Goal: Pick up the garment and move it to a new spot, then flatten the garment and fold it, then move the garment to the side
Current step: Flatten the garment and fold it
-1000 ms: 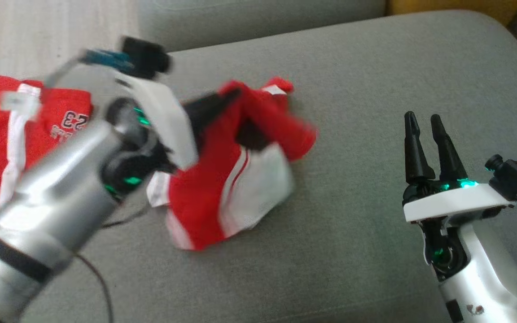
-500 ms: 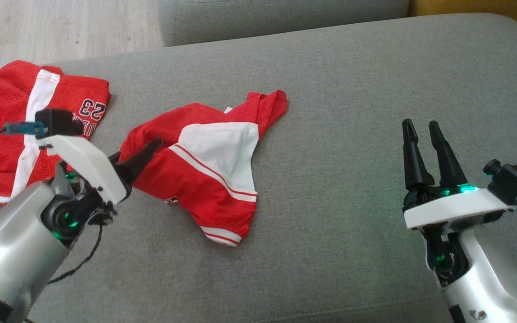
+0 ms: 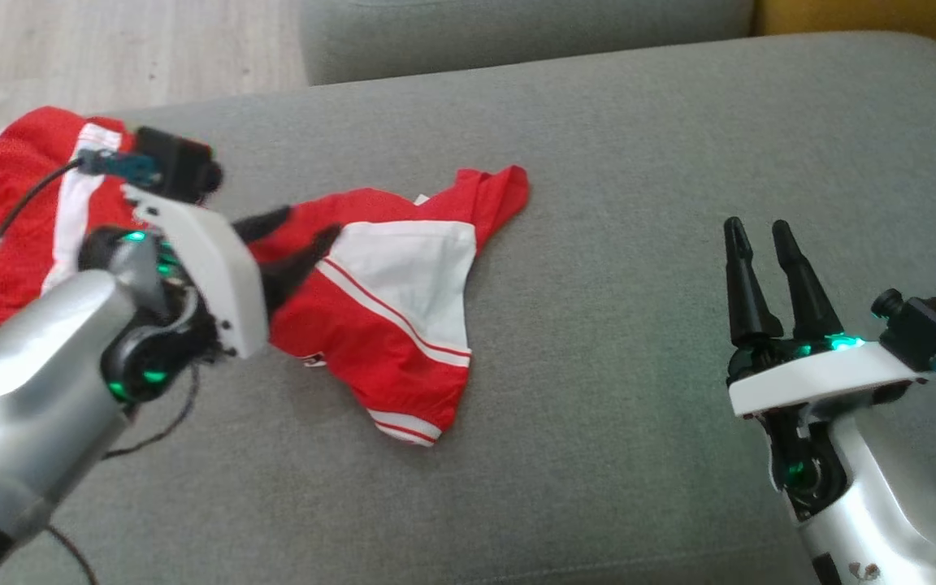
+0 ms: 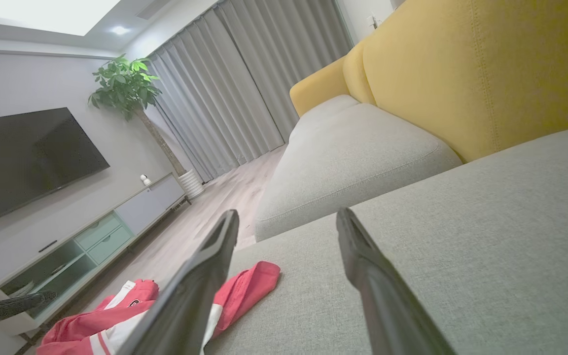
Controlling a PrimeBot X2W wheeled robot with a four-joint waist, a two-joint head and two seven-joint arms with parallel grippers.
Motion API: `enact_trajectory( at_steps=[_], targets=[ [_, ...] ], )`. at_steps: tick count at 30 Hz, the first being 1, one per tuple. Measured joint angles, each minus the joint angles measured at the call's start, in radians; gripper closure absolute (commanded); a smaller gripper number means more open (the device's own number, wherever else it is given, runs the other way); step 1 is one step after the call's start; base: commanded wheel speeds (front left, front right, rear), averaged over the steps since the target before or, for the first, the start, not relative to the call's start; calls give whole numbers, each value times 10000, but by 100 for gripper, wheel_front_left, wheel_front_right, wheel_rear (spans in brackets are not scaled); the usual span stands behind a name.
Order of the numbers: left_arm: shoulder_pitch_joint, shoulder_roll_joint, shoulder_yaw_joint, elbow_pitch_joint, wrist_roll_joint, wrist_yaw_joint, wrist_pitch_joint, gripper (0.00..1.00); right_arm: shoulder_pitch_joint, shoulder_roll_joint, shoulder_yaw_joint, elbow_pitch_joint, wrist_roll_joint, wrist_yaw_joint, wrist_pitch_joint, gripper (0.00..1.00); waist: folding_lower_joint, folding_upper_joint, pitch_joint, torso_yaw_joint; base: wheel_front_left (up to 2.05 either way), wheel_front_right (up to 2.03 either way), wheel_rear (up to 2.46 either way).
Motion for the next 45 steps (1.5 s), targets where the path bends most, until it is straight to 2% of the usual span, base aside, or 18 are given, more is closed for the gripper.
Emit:
enact_trajectory(
  at_steps=[7,9,15,17,23,26,27,28,29,33,38,41,45],
  targets=[
    [-4,-706,-337,236,-727,4,1210,0,-60,161,153,-54,35,0,-2,0,0,0,320,-452,0,0,0],
    [-12,-1103,-566,560,-836,-2,1538,0,-187,284,245,-46,36,0,-2,0,0,0,444,-651,0,0,0],
    [-60,-2125,-1323,1962,-278,-27,2071,0,-638,303,311,-38,148,0,-19,0,0,0,795,-1288,0,0,0],
    [-305,-2429,-1574,2794,-186,-27,2606,0,-650,309,351,-8,167,0,-21,0,0,0,937,-1550,0,0,0],
    [-579,-2738,-1829,3651,364,-372,3129,0,-699,313,378,90,222,0,-46,0,0,0,1043,-1830,0,0,0],
    [-634,-2872,-1891,3779,1020,-502,3327,0,-723,307,347,98,221,0,-46,0,0,0,979,-1794,0,0,0],
    [-627,-2938,-1902,3795,1204,-523,3356,45,-729,307,347,113,221,0,-46,0,0,0,952,-1768,0,0,0],
    [-616,-3007,-1921,3812,1358,-541,3354,96,-744,309,360,136,221,0,-46,0,0,0,923,-1735,0,0,0],
    [-590,-3062,-1944,3824,1473,-543,3354,100,-772,309,368,148,219,0,-48,0,0,0,895,-1696,0,0,0],
    [-360,-3177,-2013,3641,1427,-552,3160,100,-831,303,395,188,203,0,-48,0,0,0,712,-1500,0,0,0],
    [-267,-2905,-2171,1954,662,-554,3193,100,-785,253,374,291,117,0,-48,0,0,0,325,-1103,0,0,0],
    [-267,-2190,-2196,380,253,-554,4029,100,-615,199,359,332,117,0,-48,0,0,0,56,-789,0,0,0],
    [-105,-627,-2220,-1241,-2,-554,5731,100,-301,180,370,408,119,0,-48,0,0,0,-253,-315,0,0,0]
  ],
)
